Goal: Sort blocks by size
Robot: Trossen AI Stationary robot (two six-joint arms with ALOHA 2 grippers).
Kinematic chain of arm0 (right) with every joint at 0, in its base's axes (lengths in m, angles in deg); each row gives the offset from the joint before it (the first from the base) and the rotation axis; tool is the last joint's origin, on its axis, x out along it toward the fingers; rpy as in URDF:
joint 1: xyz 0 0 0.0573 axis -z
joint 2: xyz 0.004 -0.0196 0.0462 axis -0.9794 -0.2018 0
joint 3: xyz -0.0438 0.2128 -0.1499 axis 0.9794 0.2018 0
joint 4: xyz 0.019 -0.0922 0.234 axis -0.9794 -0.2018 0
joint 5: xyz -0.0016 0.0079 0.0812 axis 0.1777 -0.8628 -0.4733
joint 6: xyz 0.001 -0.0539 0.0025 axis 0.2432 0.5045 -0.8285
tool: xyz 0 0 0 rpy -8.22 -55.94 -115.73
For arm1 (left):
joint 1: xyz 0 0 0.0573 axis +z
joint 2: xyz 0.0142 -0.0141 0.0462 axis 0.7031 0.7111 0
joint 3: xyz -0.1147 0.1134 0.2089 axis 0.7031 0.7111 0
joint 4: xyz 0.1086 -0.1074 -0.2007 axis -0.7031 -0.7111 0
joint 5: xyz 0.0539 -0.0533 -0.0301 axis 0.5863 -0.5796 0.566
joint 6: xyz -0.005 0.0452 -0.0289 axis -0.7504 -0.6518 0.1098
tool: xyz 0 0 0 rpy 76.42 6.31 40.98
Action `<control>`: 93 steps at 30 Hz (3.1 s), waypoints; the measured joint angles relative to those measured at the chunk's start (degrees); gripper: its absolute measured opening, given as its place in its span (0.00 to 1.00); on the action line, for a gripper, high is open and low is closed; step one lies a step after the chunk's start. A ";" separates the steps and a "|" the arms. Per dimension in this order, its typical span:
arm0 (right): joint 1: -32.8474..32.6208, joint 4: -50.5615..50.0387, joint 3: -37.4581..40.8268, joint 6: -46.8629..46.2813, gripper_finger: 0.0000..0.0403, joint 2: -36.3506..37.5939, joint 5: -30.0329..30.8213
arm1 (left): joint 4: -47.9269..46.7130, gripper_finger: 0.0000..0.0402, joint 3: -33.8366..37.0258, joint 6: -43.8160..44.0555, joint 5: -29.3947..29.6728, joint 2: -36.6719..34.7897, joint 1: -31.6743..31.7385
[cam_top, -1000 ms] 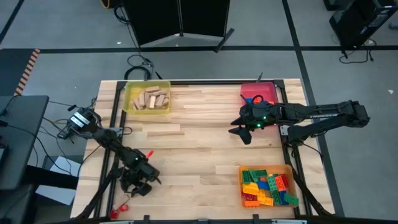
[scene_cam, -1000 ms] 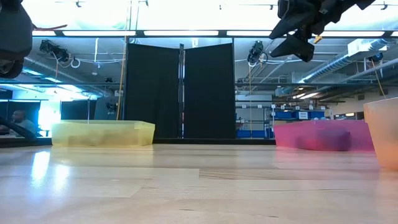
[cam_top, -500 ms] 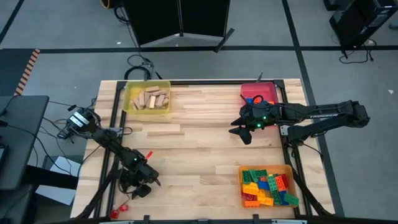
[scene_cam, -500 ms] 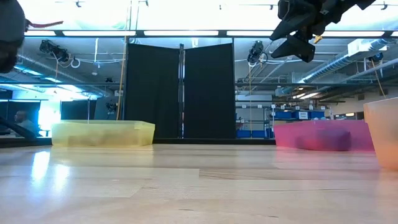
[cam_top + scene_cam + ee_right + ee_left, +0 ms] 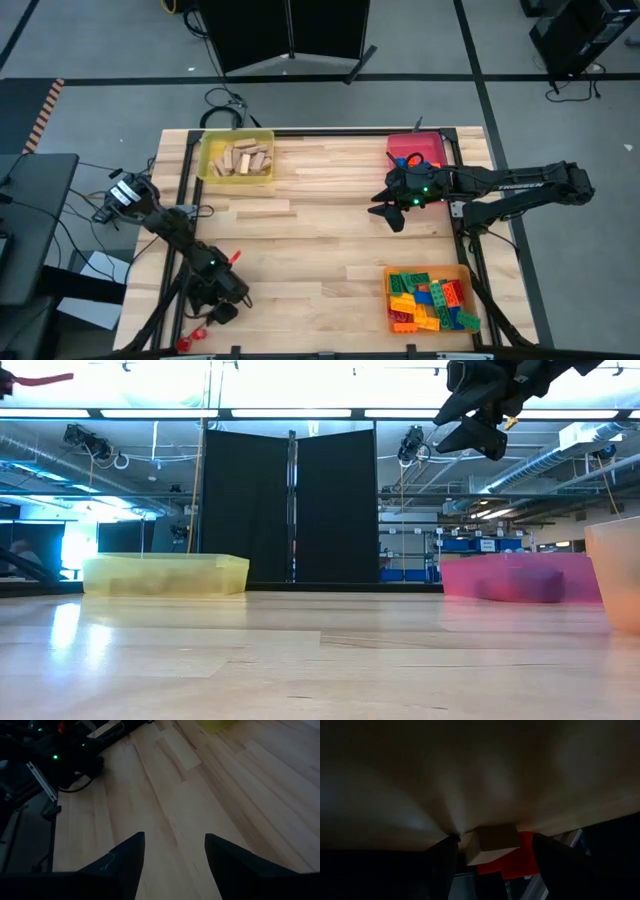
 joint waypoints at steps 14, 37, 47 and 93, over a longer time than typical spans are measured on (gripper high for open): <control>0.00 0.00 0.00 0.05 0.54 0.00 0.00 | -1.47 0.42 -0.22 1.22 0.99 0.00 -2.42; 0.00 0.02 0.00 0.12 0.52 0.00 0.09 | -14.27 0.27 -0.09 -7.45 0.69 -0.01 6.65; 0.00 1.50 0.00 -0.10 0.51 -0.02 0.23 | -32.34 0.27 -4.11 -26.73 5.23 0.23 19.43; 4.70 10.60 0.00 -12.19 0.48 -0.02 17.11 | -44.66 0.30 -42.28 -91.13 61.02 0.07 101.64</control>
